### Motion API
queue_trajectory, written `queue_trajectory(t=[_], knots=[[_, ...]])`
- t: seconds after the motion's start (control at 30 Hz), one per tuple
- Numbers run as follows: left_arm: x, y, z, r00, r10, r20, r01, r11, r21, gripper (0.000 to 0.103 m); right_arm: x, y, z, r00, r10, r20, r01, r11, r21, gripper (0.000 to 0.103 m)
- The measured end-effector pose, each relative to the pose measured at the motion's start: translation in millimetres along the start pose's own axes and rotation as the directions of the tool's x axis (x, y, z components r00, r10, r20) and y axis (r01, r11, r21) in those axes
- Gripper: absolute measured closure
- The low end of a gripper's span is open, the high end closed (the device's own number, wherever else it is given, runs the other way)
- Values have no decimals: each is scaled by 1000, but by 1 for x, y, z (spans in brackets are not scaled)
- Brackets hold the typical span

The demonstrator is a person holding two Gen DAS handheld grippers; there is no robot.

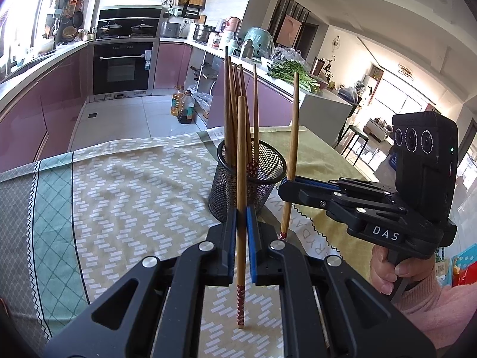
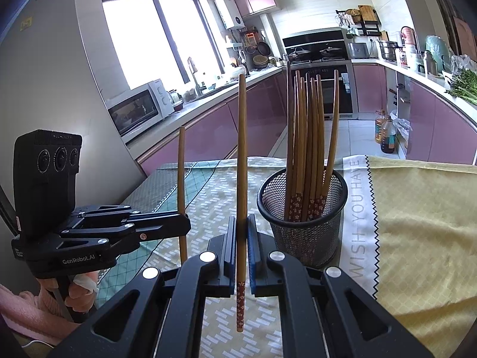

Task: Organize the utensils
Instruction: 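Carry both upright chopsticks over the mesh cup rim with both tools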

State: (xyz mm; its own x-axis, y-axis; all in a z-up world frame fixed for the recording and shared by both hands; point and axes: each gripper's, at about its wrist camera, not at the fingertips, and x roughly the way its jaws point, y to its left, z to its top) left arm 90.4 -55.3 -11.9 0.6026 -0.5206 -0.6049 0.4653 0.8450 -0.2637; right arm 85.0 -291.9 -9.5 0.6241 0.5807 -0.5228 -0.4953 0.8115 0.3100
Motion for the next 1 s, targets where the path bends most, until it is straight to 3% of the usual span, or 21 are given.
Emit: queue_trajectory(t=[1.0], knots=[[-1,-2,22,1000,-15,11,14,1000,21,96,-3,-4,15,1000,7,24,-7,1000,-3,97]])
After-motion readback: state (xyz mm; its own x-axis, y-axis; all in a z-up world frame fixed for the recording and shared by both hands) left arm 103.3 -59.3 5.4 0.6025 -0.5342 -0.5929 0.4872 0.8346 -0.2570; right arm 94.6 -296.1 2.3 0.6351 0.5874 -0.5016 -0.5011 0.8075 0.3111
